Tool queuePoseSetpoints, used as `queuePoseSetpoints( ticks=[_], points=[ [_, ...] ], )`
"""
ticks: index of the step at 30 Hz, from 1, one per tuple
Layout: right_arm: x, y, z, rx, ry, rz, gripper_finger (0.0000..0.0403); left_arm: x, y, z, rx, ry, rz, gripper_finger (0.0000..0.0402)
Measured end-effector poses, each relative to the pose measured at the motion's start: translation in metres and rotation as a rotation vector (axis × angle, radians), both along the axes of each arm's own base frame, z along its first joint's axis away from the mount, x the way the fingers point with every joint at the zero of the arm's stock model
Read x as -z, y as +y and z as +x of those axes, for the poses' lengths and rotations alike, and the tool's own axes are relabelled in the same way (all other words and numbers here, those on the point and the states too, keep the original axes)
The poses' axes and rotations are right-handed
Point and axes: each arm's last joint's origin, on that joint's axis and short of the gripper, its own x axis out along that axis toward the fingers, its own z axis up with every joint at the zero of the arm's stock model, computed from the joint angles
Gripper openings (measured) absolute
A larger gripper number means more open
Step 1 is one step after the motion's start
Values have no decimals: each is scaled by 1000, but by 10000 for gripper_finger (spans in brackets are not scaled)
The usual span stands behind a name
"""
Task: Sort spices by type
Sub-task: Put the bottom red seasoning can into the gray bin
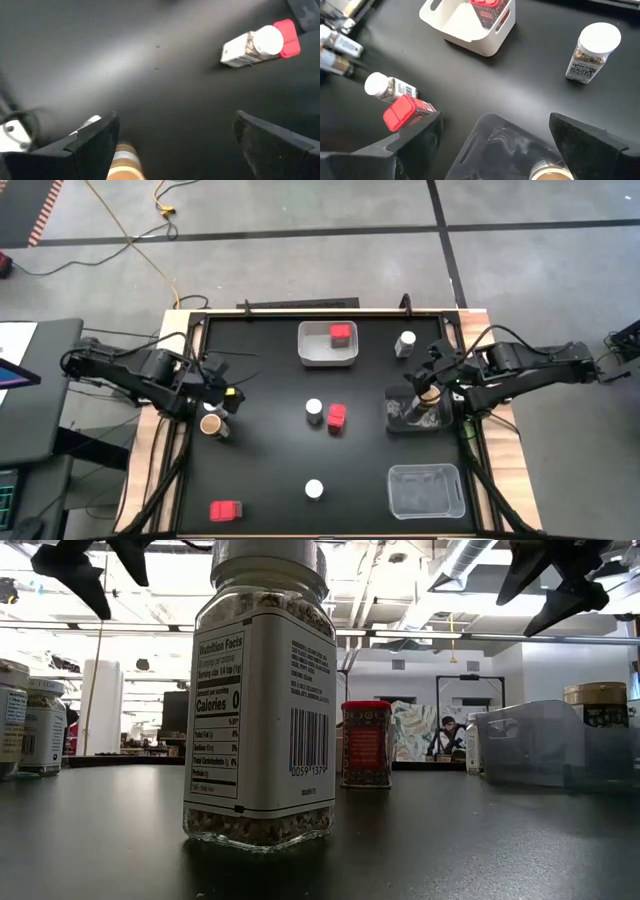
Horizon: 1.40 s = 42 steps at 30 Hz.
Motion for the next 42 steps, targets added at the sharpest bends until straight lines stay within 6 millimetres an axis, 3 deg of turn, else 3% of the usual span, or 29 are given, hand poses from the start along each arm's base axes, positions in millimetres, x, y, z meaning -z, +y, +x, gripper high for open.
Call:
queuePoseSetpoints(
  ticks=[15, 23, 29, 32, 35, 42],
  points=[
    [0, 0, 0, -101, 51, -77, 392, 24, -40, 69, -15, -92, -92, 363],
    [0, 0, 0, -152, 77, -117, 392, 10, -70, 103, 31, -79, -85, 357],
    [0, 0, 0, -156, 79, -120, 392, -1, -81, 118, 69, -21, -27, 357],
    [0, 0, 0, -159, 80, -122, 392, -5, -94, 125, 192, -13, -6, 357],
    [0, 1, 0, -159, 80, -121, 392, -6, -115, 130, 422, 18, 20, 357],
    [0, 1, 0, -160, 80, -121, 392, 10, -163, 118, 819, 127, 13, 357]
  ],
)
